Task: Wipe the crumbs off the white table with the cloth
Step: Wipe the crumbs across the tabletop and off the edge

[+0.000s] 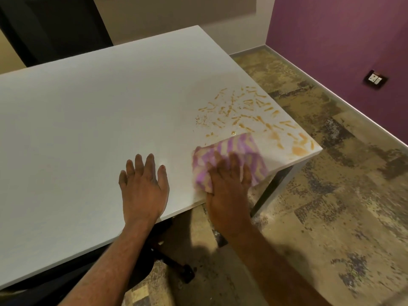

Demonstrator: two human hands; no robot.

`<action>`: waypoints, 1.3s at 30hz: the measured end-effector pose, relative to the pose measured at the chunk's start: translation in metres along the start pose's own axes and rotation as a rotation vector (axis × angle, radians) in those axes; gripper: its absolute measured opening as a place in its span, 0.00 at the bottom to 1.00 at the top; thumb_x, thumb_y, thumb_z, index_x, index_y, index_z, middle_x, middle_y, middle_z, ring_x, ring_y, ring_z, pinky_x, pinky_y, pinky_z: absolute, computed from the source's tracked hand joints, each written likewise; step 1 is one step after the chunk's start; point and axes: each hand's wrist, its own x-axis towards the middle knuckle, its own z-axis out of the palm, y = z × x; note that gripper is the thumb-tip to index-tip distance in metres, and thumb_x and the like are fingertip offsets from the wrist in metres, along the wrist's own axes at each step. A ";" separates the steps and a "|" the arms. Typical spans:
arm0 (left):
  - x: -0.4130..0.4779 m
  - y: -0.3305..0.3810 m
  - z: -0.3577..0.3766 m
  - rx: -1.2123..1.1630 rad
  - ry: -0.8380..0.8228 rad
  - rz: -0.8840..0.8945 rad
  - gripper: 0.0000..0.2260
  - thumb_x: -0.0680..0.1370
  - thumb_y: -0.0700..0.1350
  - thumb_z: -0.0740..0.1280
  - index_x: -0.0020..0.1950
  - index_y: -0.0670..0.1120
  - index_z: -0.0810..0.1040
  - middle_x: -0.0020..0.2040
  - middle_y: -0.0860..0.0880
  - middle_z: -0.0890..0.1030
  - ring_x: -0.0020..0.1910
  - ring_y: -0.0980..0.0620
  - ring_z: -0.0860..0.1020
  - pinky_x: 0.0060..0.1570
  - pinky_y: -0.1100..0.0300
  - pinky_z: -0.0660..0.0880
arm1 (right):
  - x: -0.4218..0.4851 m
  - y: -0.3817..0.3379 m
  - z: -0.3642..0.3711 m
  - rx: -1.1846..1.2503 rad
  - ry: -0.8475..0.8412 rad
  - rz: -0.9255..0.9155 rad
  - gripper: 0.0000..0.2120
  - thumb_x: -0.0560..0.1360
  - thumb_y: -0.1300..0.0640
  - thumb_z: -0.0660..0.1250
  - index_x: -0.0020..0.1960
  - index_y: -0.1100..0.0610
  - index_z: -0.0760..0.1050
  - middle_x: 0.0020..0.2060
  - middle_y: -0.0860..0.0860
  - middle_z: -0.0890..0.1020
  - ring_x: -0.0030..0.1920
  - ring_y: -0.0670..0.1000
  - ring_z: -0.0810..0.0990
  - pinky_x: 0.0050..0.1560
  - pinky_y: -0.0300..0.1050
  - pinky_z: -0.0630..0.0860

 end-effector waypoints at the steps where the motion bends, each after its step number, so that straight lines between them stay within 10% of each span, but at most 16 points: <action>1: 0.000 0.000 0.000 -0.012 0.003 -0.003 0.27 0.86 0.57 0.45 0.81 0.46 0.63 0.81 0.40 0.66 0.81 0.37 0.61 0.78 0.38 0.59 | -0.007 -0.010 0.006 0.006 -0.003 -0.045 0.26 0.78 0.59 0.65 0.76 0.51 0.70 0.81 0.47 0.59 0.84 0.58 0.47 0.82 0.65 0.43; 8: 0.001 -0.001 -0.002 -0.088 0.022 -0.015 0.25 0.87 0.54 0.47 0.80 0.44 0.65 0.80 0.41 0.67 0.80 0.38 0.61 0.78 0.38 0.58 | -0.037 -0.009 0.003 -0.021 -0.134 -0.331 0.40 0.67 0.66 0.68 0.78 0.50 0.66 0.83 0.48 0.58 0.84 0.55 0.46 0.82 0.63 0.43; 18: 0.001 0.001 0.000 0.018 -0.009 -0.015 0.30 0.85 0.60 0.42 0.82 0.46 0.61 0.82 0.40 0.63 0.82 0.37 0.59 0.80 0.39 0.56 | 0.050 0.053 -0.034 -0.176 -0.032 0.183 0.26 0.80 0.48 0.66 0.77 0.49 0.68 0.80 0.52 0.66 0.81 0.59 0.57 0.79 0.66 0.51; 31: 0.014 0.011 -0.002 0.059 -0.036 0.035 0.33 0.83 0.62 0.41 0.81 0.46 0.63 0.80 0.37 0.65 0.80 0.34 0.62 0.78 0.37 0.60 | 0.008 0.013 -0.014 -0.159 -0.062 -0.130 0.27 0.72 0.50 0.72 0.69 0.49 0.72 0.71 0.52 0.75 0.74 0.58 0.70 0.71 0.61 0.67; 39: 0.024 0.014 0.004 0.065 -0.044 0.046 0.31 0.85 0.62 0.43 0.83 0.47 0.60 0.82 0.38 0.62 0.82 0.36 0.60 0.80 0.39 0.58 | 0.056 0.019 -0.006 -0.262 -0.247 -0.129 0.42 0.75 0.31 0.64 0.82 0.40 0.50 0.84 0.55 0.46 0.82 0.62 0.36 0.80 0.69 0.37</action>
